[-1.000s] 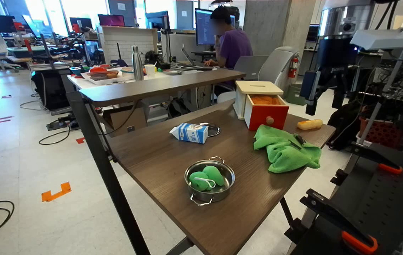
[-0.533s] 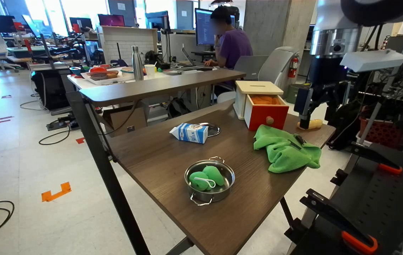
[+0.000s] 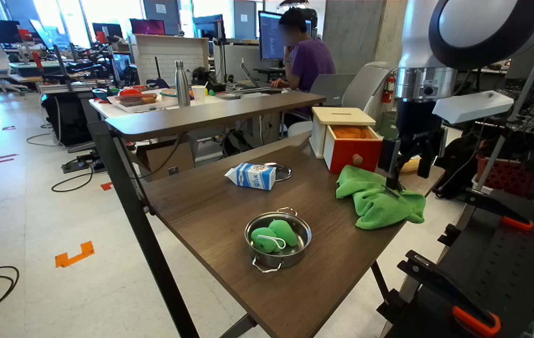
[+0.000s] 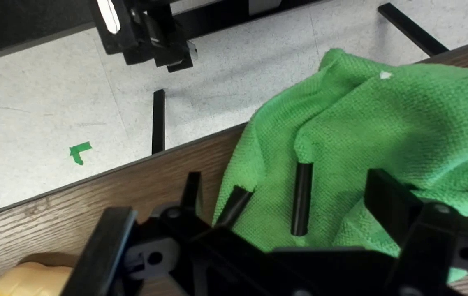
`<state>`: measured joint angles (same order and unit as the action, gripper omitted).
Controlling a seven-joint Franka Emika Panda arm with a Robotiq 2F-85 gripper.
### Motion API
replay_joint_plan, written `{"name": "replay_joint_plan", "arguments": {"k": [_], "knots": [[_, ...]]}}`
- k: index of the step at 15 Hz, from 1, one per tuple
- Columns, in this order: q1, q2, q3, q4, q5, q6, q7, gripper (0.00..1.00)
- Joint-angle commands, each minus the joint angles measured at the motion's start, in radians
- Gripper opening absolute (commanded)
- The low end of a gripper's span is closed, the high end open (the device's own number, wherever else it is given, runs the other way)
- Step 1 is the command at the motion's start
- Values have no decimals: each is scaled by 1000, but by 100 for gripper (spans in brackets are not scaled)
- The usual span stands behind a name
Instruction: Unfold the green object on the table
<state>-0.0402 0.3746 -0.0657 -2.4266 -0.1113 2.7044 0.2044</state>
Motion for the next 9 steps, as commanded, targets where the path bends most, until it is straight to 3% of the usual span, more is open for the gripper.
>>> {"name": "replay_joint_plan", "arguments": {"k": [1,9], "knots": [[33,37,-35,28,-12,7,-14,100],[52,58,-58,52,-23,7,-26,100]]}}
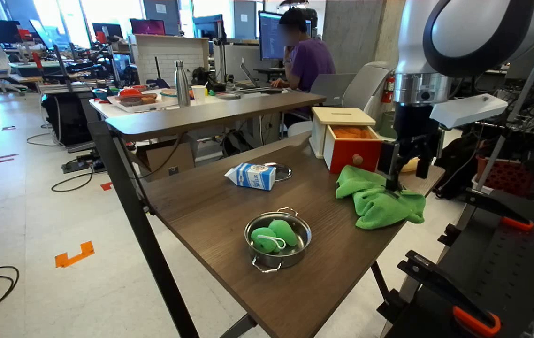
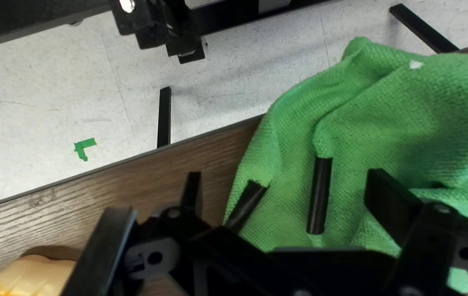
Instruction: Unfold the green object on the table
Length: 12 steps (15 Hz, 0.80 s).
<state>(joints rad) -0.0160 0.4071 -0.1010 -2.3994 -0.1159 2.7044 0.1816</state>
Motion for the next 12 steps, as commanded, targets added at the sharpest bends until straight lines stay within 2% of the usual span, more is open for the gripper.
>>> {"name": "replay_joint_plan", "arguments": {"k": [1,7,8,9,12], "knots": [[34,30,-26,29,-25,5,3,100],[86,92,-56,76,-68,-7,32,100],[92,104,-59,86,-70,-9,31,75],[98,113,-63,93,-75,-11,32,73],[113,133,-72,111,-76,-13,33,49]]}}
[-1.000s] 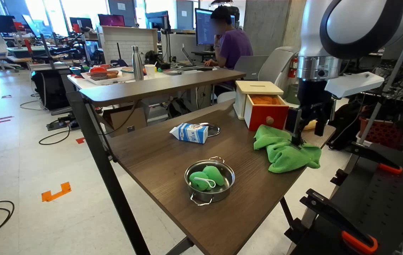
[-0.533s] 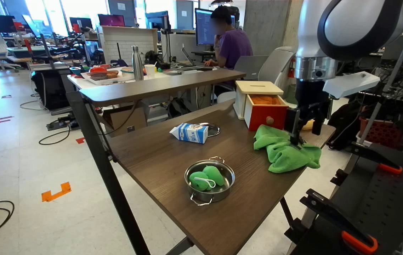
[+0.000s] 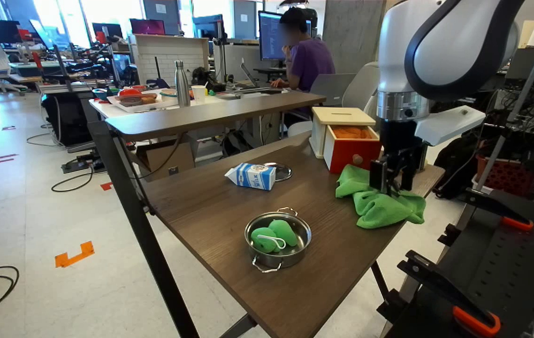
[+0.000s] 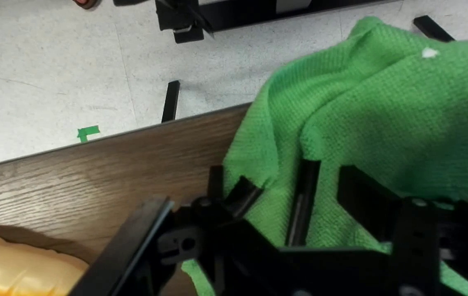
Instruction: Unfold the green object on the table
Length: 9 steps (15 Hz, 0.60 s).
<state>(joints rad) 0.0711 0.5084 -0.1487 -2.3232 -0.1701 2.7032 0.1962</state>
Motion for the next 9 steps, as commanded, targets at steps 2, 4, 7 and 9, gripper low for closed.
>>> {"name": "replay_joint_plan", "arguments": {"k": [2,4,7,9], "knots": [[31,35,-27,42,-21,-15,18,34],[34,38,-33,49,-22,-18,19,19],[31,38,-38,54,-22,-21,18,1],[31,38,-41,54,-23,-20,17,1]]}}
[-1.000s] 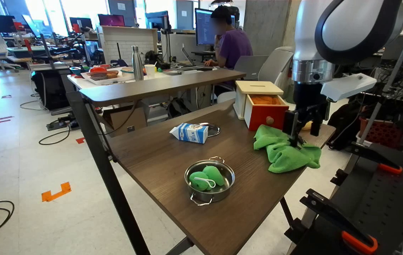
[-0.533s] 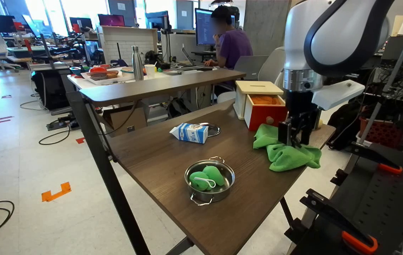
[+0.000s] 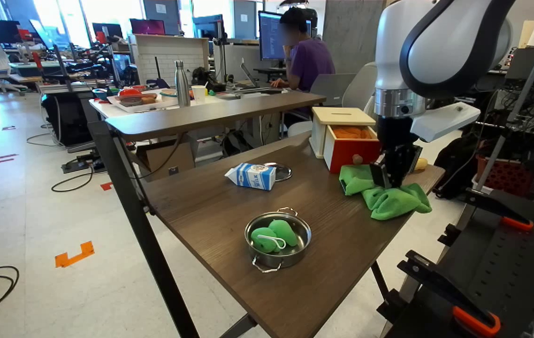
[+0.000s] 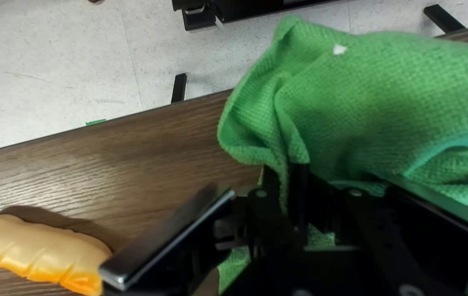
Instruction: Unfold the green object on the table
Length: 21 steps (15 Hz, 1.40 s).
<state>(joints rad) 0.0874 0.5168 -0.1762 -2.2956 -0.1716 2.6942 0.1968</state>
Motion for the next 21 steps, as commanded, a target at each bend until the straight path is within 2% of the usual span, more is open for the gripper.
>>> {"name": "replay_joint_plan", "arguments": {"k": [1,2,5,11,12,21], "knots": [[16,28,-14,25,-21,-12,18,18],[15,28,-14,25,-20,-17,17,39],[20,22,-19,18,-26,-14,20,49],[18,-26,-23,-30,-31,17,12,94],[18,-31,-22,-36,-31,23,10,99],[38,-44,-16,-52,-35,45,12,100]]}}
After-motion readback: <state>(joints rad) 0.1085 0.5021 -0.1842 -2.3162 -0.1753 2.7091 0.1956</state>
